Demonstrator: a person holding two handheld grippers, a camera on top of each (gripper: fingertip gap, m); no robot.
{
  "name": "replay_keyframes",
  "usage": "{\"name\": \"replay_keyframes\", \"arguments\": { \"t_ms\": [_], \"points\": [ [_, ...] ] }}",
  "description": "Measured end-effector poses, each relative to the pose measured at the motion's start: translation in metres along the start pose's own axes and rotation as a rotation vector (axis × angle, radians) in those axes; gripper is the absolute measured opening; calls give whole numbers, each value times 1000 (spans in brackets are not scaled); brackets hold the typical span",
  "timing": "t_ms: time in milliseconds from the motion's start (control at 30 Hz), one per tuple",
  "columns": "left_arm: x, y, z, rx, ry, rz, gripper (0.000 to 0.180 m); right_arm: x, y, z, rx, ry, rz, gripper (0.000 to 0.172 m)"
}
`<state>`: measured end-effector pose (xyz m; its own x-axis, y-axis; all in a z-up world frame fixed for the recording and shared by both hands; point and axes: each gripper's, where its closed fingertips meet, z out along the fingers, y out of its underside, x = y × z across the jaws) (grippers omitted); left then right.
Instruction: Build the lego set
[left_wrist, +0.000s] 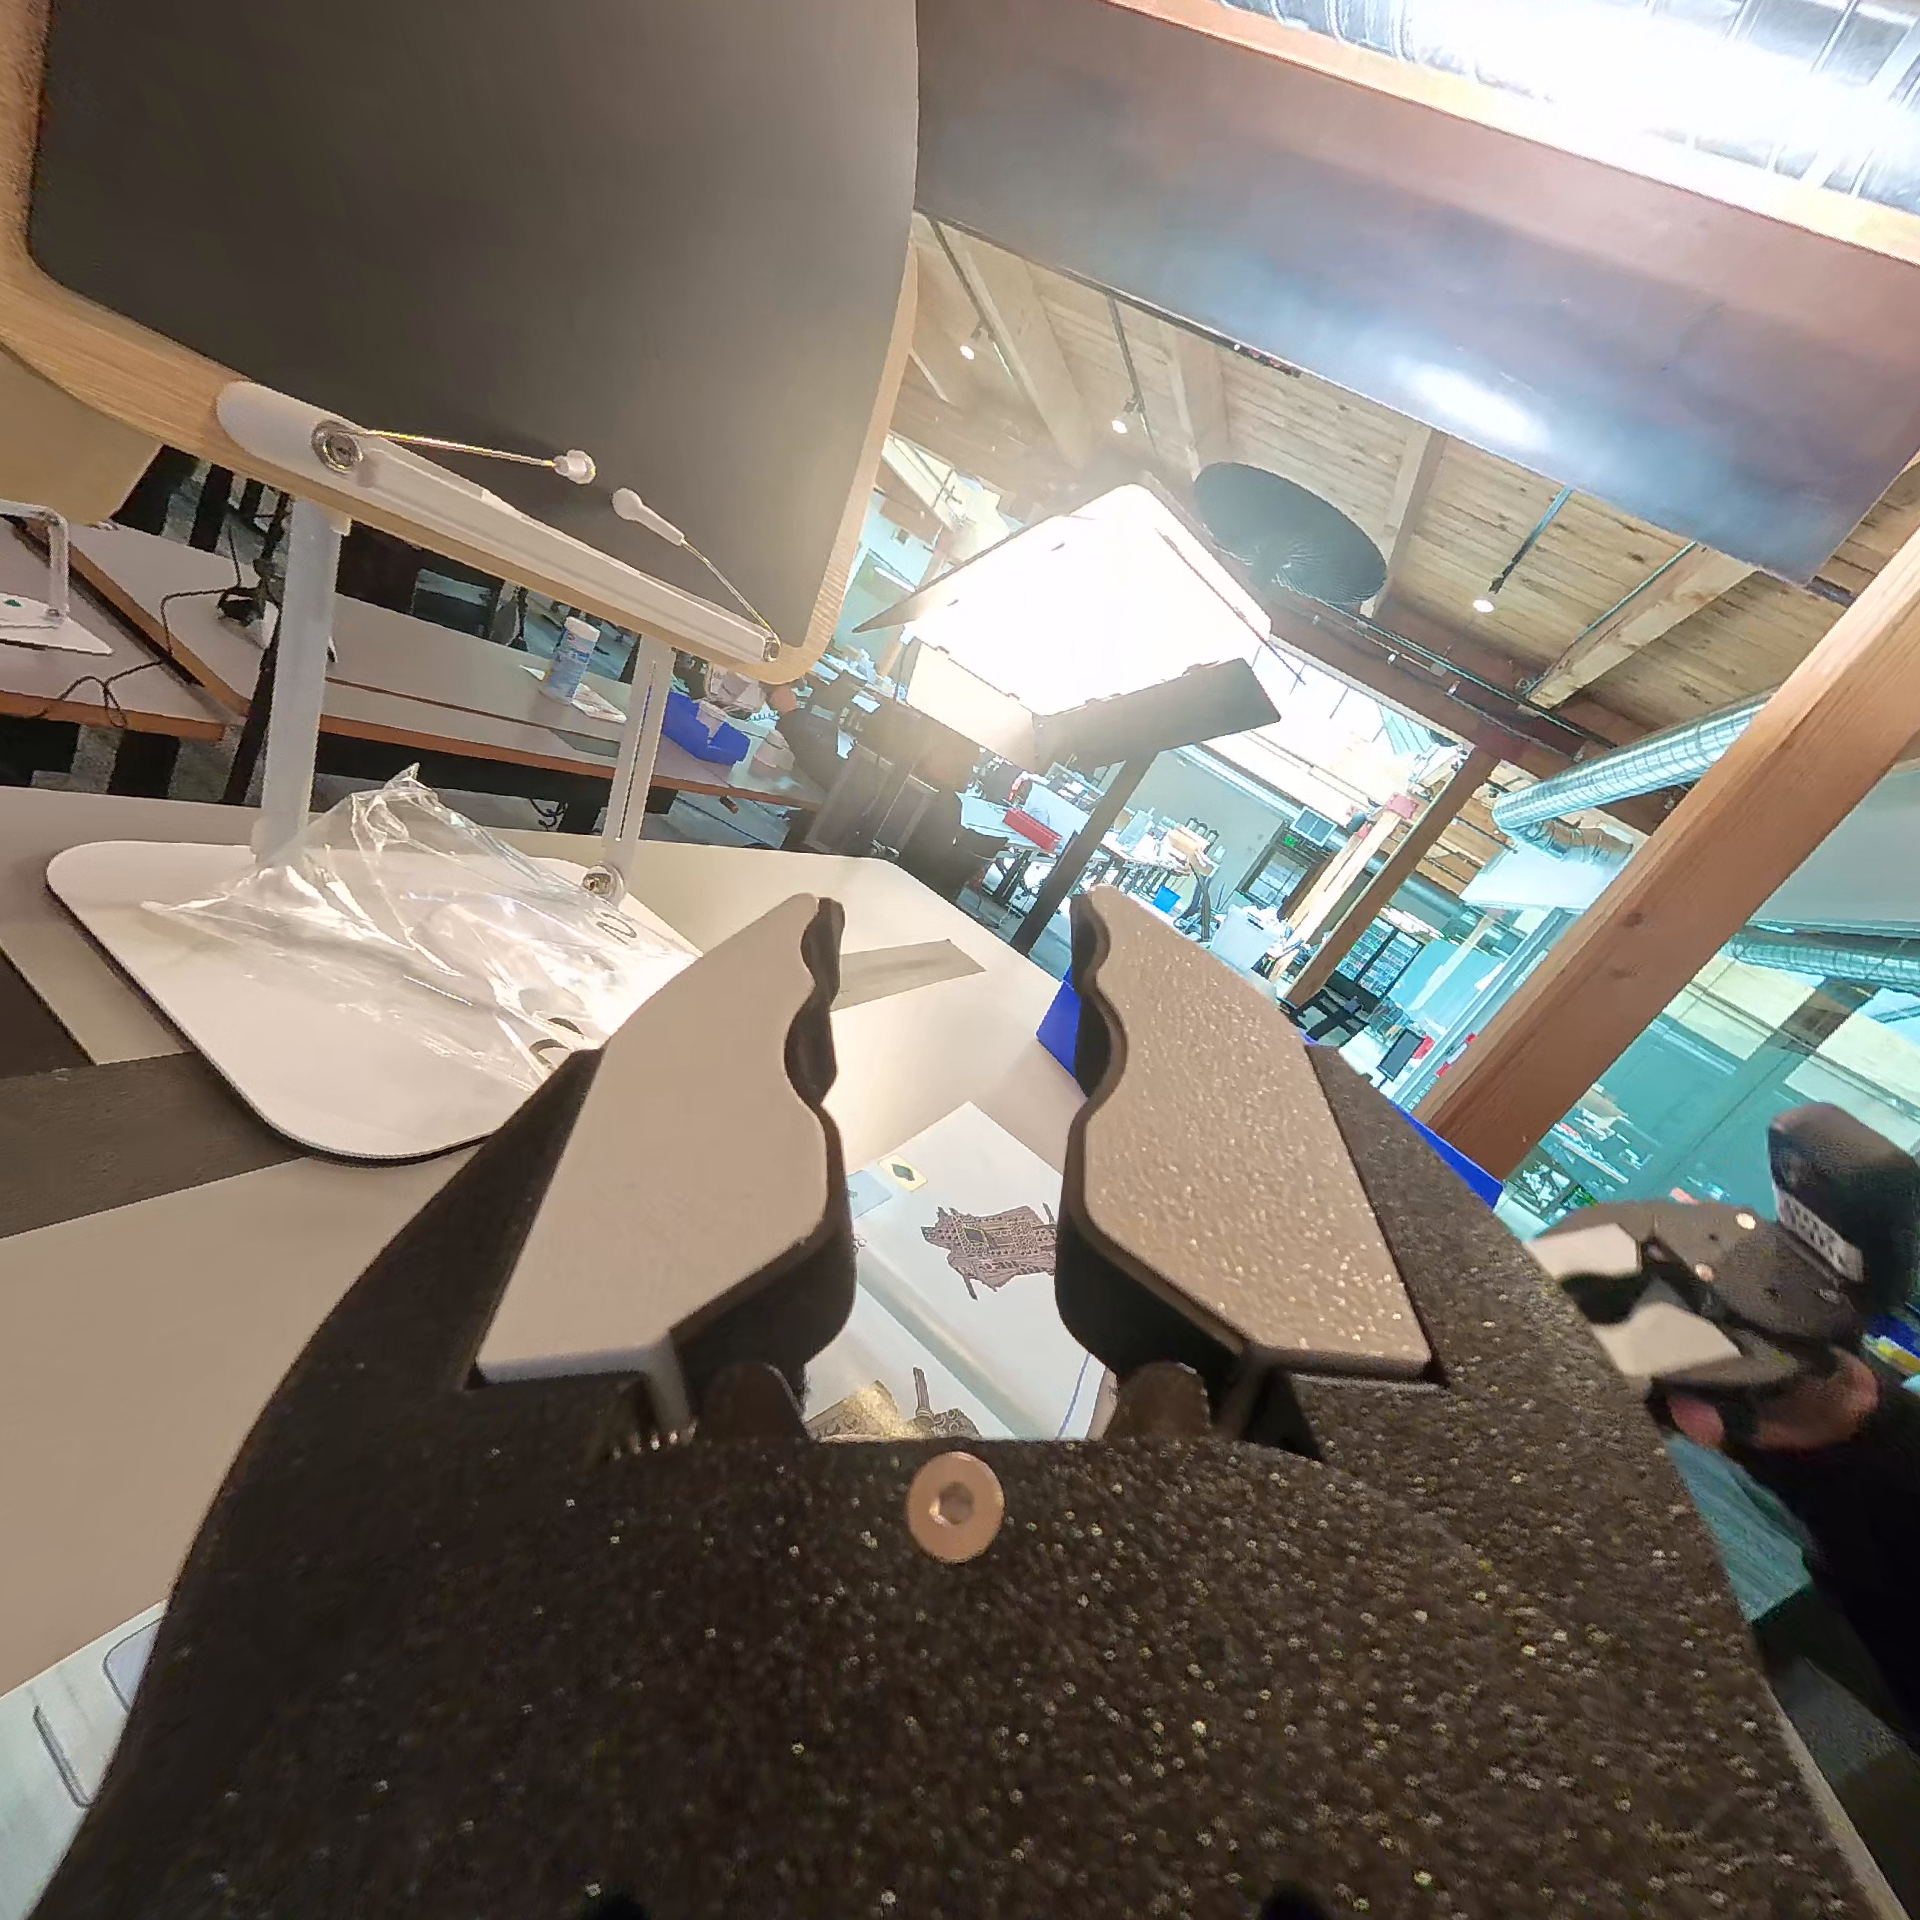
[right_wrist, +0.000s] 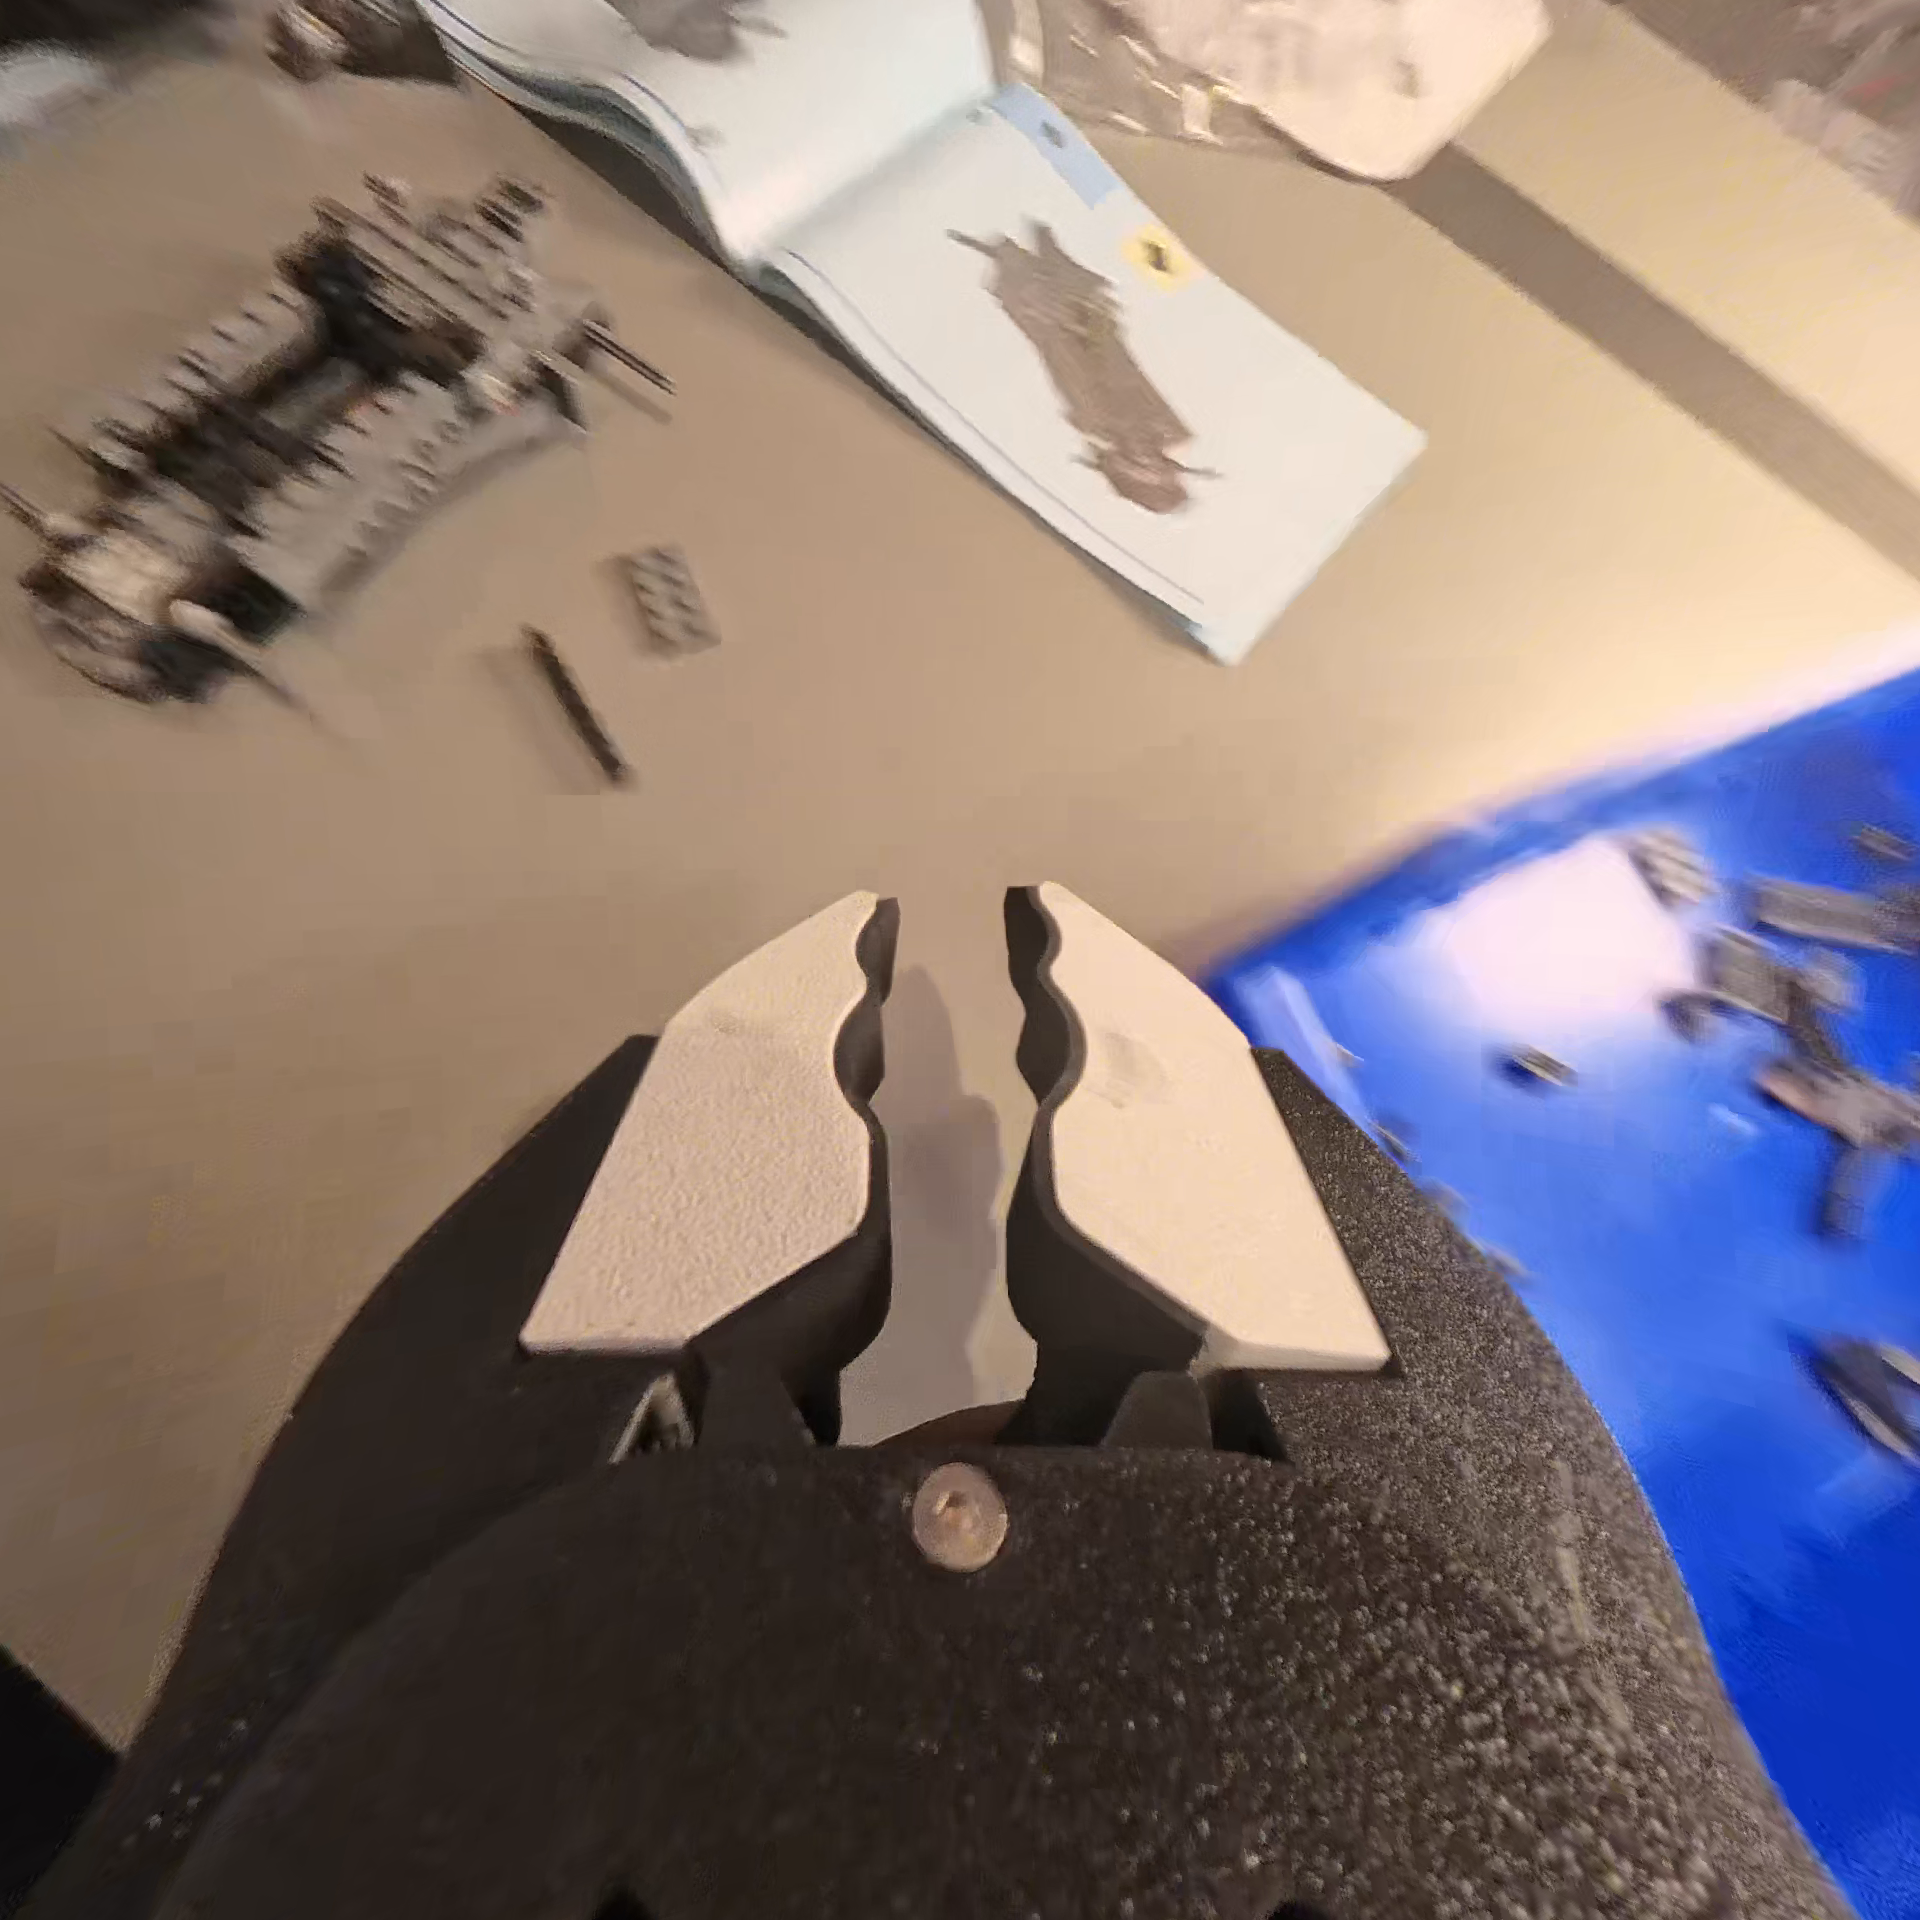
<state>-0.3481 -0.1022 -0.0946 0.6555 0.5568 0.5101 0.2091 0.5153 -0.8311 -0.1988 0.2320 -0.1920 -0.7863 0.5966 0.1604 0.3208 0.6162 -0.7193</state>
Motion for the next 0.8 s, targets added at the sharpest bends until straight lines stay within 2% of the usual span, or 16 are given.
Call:
{"name": "replay_keyframes", "arguments": {
  "t_ms": [100, 167, 233, 367, 467, 533, 600, 733, 767, 800],
  "points": [
    [1, 2, 2, -6, 2, -1, 43, 76, 39, -31, -173, 216, -1, 23],
    [2, 4, 3, -10, 4, -1, 43, 100, 61, -40, -253, 232, 15, 26],
    [3, 6, 5, -14, 7, -2, 43, 103, 78, -40, -318, 175, 18, 30],
    [3, 9, 6, -25, 3, 5, 43, 94, 89, -34, -391, 71, 2, 34],
    [2, 9, 5, -25, -3, 5, 43, 90, 96, -30, -469, 64, -19, 37],
    [1, 8, 3, -23, -8, 7, 43, 81, 93, -28, -500, 43, -36, 45],
    [0, 7, 2, -19, -13, 6, 43, 63, 88, -26, -524, -13, -70, 45],
    [-1, 8, 2, -22, -18, 9, 43, 7, 73, -30, -566, -232, -173, 40],
    [0, 8, 2, -25, -18, 11, 43, -4, 69, -33, -578, -280, -195, 45],
    [0, 9, 2, -28, -19, 13, 43, -9, 65, -35, -573, -299, -238, 39]
  ]
}}
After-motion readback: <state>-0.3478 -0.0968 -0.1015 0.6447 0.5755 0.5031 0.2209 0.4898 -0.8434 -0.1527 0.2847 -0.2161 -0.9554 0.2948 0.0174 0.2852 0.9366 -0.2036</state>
